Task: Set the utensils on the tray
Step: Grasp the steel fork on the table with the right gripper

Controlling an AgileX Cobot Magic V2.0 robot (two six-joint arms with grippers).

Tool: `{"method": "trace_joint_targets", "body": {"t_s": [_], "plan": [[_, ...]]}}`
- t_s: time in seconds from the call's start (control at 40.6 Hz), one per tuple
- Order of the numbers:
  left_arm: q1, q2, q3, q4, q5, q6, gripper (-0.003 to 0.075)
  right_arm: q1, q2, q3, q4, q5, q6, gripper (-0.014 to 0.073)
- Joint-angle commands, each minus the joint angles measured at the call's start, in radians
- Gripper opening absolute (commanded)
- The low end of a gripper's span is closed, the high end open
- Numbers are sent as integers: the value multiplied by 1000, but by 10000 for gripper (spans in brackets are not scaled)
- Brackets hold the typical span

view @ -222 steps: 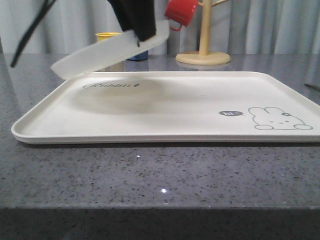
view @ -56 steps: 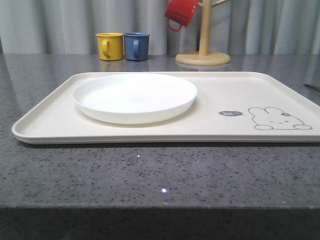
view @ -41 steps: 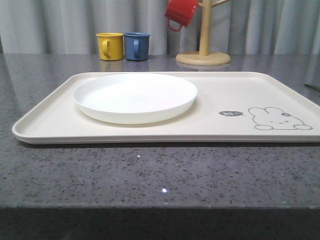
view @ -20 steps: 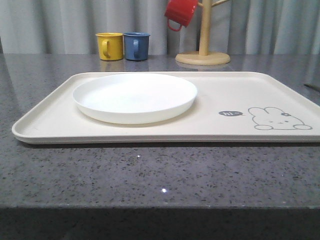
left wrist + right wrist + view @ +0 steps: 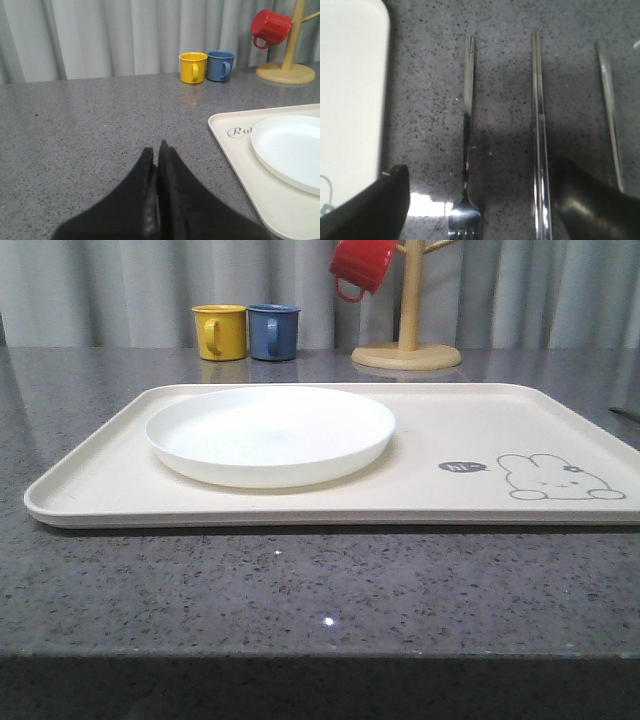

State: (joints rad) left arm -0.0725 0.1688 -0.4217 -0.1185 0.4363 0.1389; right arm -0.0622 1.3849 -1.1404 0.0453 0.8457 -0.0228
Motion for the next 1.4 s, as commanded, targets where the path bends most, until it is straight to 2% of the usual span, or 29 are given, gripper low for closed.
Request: {"method": "trace_joint_targets", "body": {"t_s": [0.0, 0.222, 0.542, 0.616, 0.764, 0.911, 1.034, 1.158, 1.379], "plan": [[2, 10, -25, -7, -87, -11, -18, -3, 49, -53, -10, -48, -4, 601], [2, 10, -25, -7, -87, -11, -18, 8, 160, -78, -9, -52, -4, 601], [2, 10, -25, -7, -87, -11, -18, 31, 224, -88, -9, -53, -4, 601], [2, 10, -25, -7, -87, -11, -18, 31, 240, -88, -9, -44, -4, 578], [2, 10, -25, -7, -87, -11, -18, 31, 252, -88, -9, -34, -4, 405], [2, 10, -25, -7, -87, -11, -18, 31, 247, -97, -9, -22, -4, 160], [2, 10, -25, -7, -87, -11, -18, 31, 247, -114, -9, 4, -4, 22], [2, 10, -25, -7, -87, -11, -18, 31, 247, -140, -10, 25, -4, -39], [2, 10, -25, -7, -87, -11, -18, 31, 241, -216, -10, 116, -4, -48]]}}
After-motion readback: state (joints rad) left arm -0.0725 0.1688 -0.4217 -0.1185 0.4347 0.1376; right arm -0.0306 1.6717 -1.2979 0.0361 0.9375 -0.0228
